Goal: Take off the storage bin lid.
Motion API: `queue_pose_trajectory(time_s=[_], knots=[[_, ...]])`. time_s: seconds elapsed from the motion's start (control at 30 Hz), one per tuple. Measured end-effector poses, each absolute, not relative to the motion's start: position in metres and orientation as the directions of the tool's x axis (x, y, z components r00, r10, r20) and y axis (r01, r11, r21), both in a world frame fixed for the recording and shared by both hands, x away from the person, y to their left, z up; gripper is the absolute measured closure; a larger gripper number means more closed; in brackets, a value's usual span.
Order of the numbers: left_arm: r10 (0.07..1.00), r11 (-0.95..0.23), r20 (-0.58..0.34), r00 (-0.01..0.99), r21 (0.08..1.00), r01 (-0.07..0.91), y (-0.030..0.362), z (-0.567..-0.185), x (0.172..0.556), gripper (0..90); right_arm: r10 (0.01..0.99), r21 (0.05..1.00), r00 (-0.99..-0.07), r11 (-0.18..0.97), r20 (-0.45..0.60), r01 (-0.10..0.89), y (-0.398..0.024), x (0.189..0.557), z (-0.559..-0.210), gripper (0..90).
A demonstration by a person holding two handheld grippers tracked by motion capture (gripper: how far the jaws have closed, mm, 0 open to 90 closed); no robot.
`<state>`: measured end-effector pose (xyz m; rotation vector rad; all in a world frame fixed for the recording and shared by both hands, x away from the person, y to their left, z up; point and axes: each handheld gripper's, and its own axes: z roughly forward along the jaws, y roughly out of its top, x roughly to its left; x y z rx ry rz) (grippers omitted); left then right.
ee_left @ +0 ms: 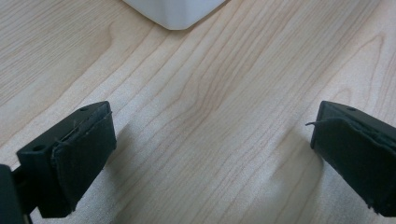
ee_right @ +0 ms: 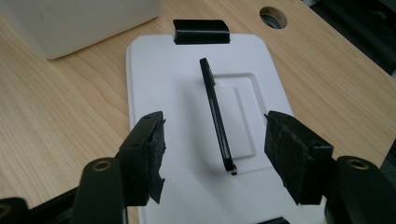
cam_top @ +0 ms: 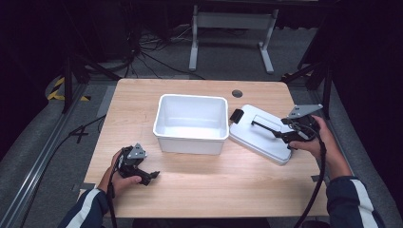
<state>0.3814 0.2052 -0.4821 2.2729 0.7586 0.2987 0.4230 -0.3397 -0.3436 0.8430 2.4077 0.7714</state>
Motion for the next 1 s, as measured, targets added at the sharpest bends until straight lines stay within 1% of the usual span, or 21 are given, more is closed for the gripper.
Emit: queue_pose_trajectory(time_s=[0.3, 0.47, 0.6, 0.67, 0.77, 0.97, 1.0], knots=[[0.599, -0.575, -0.005, 0.801, 0.694, 0.434, 0.205, -0.482, 0.381, 0.5, 0.690, 0.644, -0.675, 0.646, -0.262, 0.410, -0.358, 0.398, -0.356, 36.5], [0.599, -0.575, -0.006, 0.801, 0.694, 0.435, 0.205, -0.482, 0.381, 0.5, 0.689, 0.650, -0.670, 0.647, -0.275, 0.399, -0.369, 0.378, -0.373, 35.3], [0.599, -0.575, -0.005, 0.801, 0.694, 0.435, 0.205, -0.482, 0.381, 0.5, 0.693, 0.655, -0.670, 0.640, -0.266, 0.402, -0.374, 0.368, -0.382, 35.1], [0.599, -0.575, -0.006, 0.801, 0.694, 0.434, 0.205, -0.482, 0.381, 0.5, 0.700, 0.663, -0.669, 0.628, -0.250, 0.408, -0.379, 0.360, -0.392, 34.7], [0.599, -0.575, -0.005, 0.801, 0.693, 0.434, 0.205, -0.482, 0.381, 0.5, 0.700, 0.663, -0.666, 0.630, -0.259, 0.405, -0.382, 0.355, -0.397, 34.7], [0.599, -0.575, -0.005, 0.801, 0.693, 0.434, 0.205, -0.482, 0.381, 0.5, 0.728, 0.684, -0.650, 0.589, -0.218, 0.430, -0.395, 0.342, -0.415, 33.6], [0.599, -0.575, -0.005, 0.801, 0.694, 0.434, 0.205, -0.482, 0.381, 0.5, 0.739, 0.691, -0.643, 0.573, -0.203, 0.440, -0.397, 0.340, -0.421, 32.1]])
